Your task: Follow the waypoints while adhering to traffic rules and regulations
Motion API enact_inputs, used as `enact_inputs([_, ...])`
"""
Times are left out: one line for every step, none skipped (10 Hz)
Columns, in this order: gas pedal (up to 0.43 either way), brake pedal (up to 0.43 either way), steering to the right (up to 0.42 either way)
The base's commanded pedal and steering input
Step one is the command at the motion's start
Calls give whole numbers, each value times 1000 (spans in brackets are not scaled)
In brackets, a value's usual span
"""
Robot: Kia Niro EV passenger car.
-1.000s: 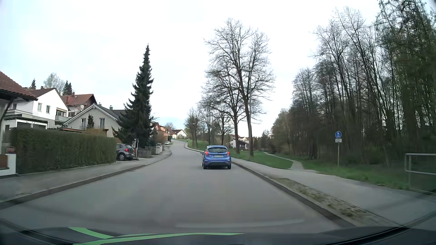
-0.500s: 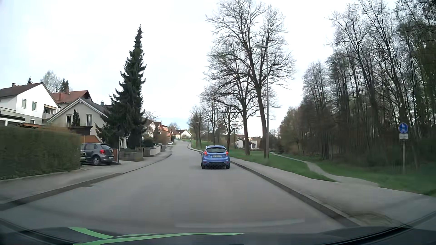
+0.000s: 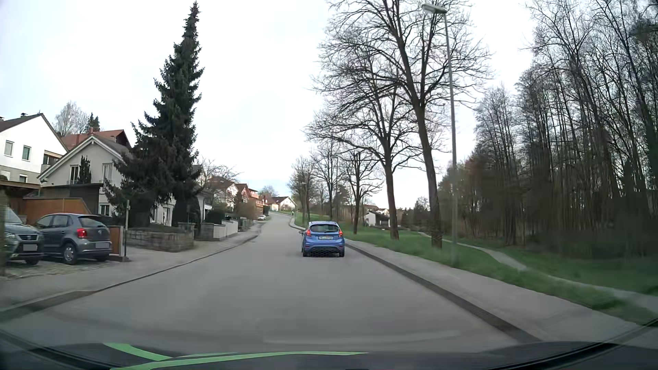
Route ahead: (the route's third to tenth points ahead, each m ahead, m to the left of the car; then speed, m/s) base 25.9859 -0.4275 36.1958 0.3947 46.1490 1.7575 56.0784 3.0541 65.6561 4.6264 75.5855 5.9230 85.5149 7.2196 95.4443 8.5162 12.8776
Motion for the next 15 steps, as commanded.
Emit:
enact_inputs([189, 0, -14])
enact_inputs([189, 0, -15])
enact_inputs([189, 0, -14])
enact_inputs([189, 0, -15])
enact_inputs([189, 0, -15])
enact_inputs([189, 0, -15])
enact_inputs([189, 0, -15])
enact_inputs([189, 0, -15])
enact_inputs([189, 0, -15])
enact_inputs([189, 0, -14])
enact_inputs([189, 0, -15])
enact_inputs([189, 0, -14])
enact_inputs([189, 0, -14])
enact_inputs([189, 0, -14])
enact_inputs([189, 0, -14])
